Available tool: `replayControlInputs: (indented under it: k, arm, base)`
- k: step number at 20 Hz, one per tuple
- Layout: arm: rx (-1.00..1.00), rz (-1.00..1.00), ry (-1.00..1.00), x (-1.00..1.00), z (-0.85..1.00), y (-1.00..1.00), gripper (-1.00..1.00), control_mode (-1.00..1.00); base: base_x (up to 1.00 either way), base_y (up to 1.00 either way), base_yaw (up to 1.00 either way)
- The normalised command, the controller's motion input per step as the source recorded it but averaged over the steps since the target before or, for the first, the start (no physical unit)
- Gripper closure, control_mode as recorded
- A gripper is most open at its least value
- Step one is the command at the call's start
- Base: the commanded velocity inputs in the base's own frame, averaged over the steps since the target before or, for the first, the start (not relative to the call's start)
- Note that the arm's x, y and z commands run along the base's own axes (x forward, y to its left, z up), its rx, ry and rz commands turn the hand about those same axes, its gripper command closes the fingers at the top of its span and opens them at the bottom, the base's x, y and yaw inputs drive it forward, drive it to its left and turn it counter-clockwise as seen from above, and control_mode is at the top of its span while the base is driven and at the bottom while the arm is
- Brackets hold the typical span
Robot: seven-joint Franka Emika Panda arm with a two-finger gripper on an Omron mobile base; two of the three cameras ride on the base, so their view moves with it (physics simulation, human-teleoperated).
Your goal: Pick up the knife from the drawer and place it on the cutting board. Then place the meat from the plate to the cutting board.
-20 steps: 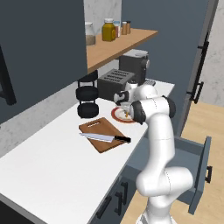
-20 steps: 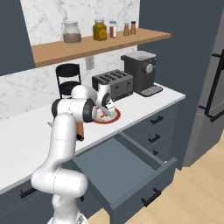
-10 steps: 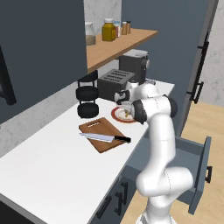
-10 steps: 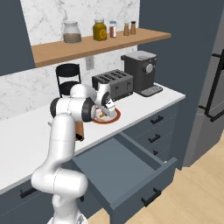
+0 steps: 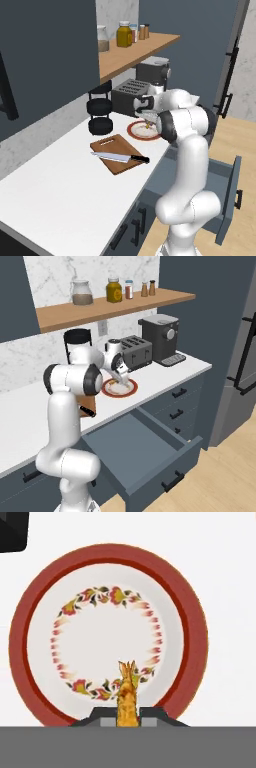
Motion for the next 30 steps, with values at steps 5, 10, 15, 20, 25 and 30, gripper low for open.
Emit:
replayControlInputs:
  k: [5,10,15,20,25,30]
  arm:
    - [0.0,0.05,-0.07,-1.0,-0.05,0.53,1.0,-1.0]
    - [0.0,0.0,-0.07,-0.87,0.06,0.57,1.0,-1.0]
    - [0.0,0.0,0.0,-0.31,0.0,0.59,1.0,-1.0]
    - [0.0,0.0,-0.01,0.24,0.0,0.57,1.0,-1.0]
    - [0.0,0.0,0.0,0.05,0.0,0.38,1.0,-1.0]
    - [0.0,0.0,0.0,0.11,-0.09,0.4,1.0,-1.0]
  base:
    - [0.0,0.0,0.0]
    - [0.0,0.0,0.0]
    - [0.0,0.0,0.0]
    - [0.0,0.0,0.0]
    - [0.0,0.0,0.0]
    - [0.0,0.0,0.0]
